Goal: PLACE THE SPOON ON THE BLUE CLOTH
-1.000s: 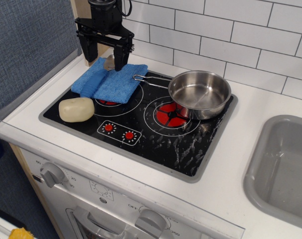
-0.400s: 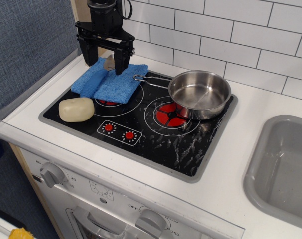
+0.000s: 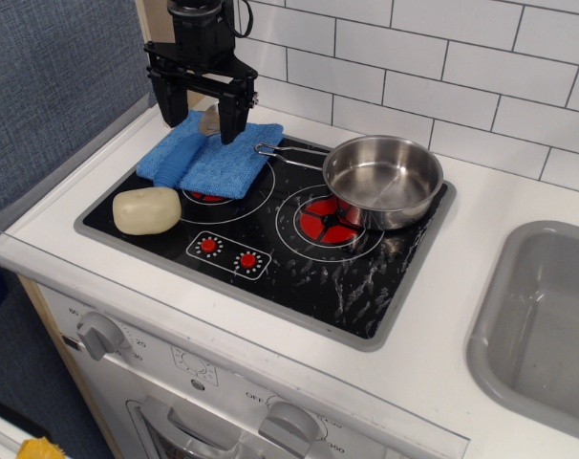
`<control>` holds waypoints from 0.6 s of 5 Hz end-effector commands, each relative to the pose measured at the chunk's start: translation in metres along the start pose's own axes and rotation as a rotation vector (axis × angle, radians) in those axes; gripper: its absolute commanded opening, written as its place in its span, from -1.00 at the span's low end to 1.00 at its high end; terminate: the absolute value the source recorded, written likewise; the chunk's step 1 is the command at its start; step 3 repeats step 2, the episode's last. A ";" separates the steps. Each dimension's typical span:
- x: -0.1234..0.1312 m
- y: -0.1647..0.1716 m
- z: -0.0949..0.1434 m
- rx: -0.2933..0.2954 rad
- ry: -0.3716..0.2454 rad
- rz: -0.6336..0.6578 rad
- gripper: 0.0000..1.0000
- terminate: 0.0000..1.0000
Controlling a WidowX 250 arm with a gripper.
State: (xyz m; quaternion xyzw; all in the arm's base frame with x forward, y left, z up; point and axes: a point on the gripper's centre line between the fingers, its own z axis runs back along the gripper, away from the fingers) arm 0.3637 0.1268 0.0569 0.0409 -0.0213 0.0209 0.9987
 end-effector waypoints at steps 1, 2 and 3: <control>0.004 0.005 0.032 0.022 -0.082 0.006 1.00 -1.00; 0.004 0.005 0.032 0.022 -0.082 0.006 1.00 1.00; 0.004 0.005 0.032 0.022 -0.082 0.006 1.00 1.00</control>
